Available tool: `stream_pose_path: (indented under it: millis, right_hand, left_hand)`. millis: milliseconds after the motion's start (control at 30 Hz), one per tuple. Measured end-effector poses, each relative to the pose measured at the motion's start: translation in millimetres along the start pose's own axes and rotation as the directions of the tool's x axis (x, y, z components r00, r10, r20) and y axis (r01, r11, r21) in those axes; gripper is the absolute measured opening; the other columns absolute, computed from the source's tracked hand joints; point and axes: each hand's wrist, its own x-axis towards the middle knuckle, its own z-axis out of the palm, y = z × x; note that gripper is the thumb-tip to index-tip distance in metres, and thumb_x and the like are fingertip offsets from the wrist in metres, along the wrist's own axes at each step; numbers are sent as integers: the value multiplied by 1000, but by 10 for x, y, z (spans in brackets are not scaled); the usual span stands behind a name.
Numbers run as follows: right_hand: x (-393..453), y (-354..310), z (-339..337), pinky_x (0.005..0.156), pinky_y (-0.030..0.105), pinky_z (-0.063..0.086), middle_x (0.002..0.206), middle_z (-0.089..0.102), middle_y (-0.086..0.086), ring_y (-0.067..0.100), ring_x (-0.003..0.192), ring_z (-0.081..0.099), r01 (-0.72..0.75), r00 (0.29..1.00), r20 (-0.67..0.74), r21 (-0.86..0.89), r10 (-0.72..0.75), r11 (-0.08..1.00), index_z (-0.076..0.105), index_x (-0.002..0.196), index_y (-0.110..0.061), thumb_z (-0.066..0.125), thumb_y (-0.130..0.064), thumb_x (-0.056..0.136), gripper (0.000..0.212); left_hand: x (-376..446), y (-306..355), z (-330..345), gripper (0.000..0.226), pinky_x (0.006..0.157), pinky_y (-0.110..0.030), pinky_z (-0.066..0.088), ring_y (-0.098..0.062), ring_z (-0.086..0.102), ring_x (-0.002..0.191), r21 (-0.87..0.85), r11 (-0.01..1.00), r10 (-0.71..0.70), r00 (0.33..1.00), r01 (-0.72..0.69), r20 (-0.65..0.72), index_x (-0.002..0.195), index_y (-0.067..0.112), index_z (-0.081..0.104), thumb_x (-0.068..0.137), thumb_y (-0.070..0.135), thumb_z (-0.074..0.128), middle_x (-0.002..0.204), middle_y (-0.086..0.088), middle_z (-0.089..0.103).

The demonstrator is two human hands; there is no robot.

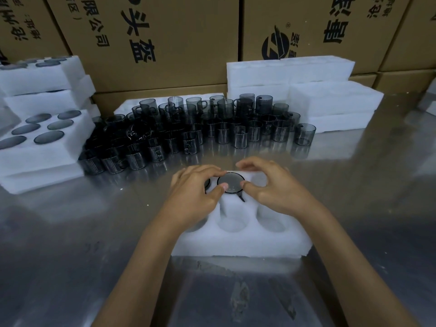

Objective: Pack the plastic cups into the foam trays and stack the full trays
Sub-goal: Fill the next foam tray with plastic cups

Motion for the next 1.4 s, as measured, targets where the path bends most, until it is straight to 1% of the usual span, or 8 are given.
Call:
stream_pose_path:
  millis: [267, 433, 533, 700, 767, 833, 1000, 1400]
  right_hand:
    - [33, 3, -7, 113, 43, 34, 115, 68, -18, 9, 124, 52, -25, 1000, 5, 53, 25, 998, 71, 108, -38, 66, -29, 90, 21]
    - [338, 87, -136, 76, 25, 49, 89, 75, -21, -6, 88, 66, -110, 993, -17, 280, 120, 954, 77, 82, -38, 63, -14, 92, 30]
    - [760, 248, -181, 75, 10, 45, 106, 70, -10, 7, 108, 64, -201, 963, -117, 296, 244, 934, 70, 111, -32, 53, -4, 93, 37]
    - [1346, 416, -106, 69, 21, 52, 109, 62, -3, 2, 81, 66, -294, 956, 40, 207, 292, 933, 40, 151, -25, 46, 1, 92, 65]
    - [1499, 473, -52, 84, 26, 47, 128, 59, 3, 15, 100, 60, -318, 948, 64, 155, 311, 936, 52, 142, -22, 55, -3, 93, 53]
    - [1575, 531, -9, 82, 24, 46, 113, 62, -1, 20, 105, 57, -308, 950, -10, 123, 311, 944, 66, 106, -20, 65, -6, 89, 23]
    - [1469, 590, 14, 47, 7, 37, 66, 59, -12, -6, 59, 55, -272, 950, -127, 111, 285, 956, 52, 65, -17, 68, 1, 85, 31]
    - [213, -144, -73, 86, 33, 53, 97, 62, -15, 13, 96, 63, 176, 894, -449, 351, 0, 920, 55, 97, -28, 86, -18, 72, 41]
  left_hand:
    - [195, 228, -53, 7, 99, -38, 34, -18, 56, 103, 86, 992, -89, 996, 89, -6, 96, 31, 65, 92, 28, 60, 98, 12, 63]
    - [270, 258, 78, 7, 83, -38, 40, -22, 57, 93, -68, 986, -154, 988, 154, -3, 90, 18, 53, 94, 14, 57, 91, 4, 62]
    - [265, 212, 83, 8, 88, -38, 41, -17, 57, 96, -94, 988, -130, 991, 126, -29, 93, 21, 57, 94, 12, 56, 95, 9, 64]
    - [299, 92, 49, 12, 85, -38, 42, -15, 57, 93, -99, 983, -165, 979, 154, -117, 87, 22, 60, 94, 13, 58, 90, 12, 64]
    - [317, 58, 31, 12, 86, -39, 44, -16, 57, 92, -123, 981, -166, 977, 150, -131, 85, 21, 61, 93, 13, 60, 87, 11, 65]
    - [319, 64, 38, 12, 89, -40, 44, -14, 57, 91, -118, 984, -144, 984, 131, -108, 84, 21, 61, 93, 12, 60, 88, 11, 65]
    - [326, 37, 53, 12, 91, -42, 45, -12, 57, 90, -138, 984, -130, 987, 116, -97, 83, 21, 61, 92, 13, 61, 87, 13, 65]
    - [200, 262, 25, 58, 107, -43, 39, -11, 48, 127, -185, 962, 141, 948, -199, -286, 141, 26, 49, 88, 19, 69, 135, 11, 54]
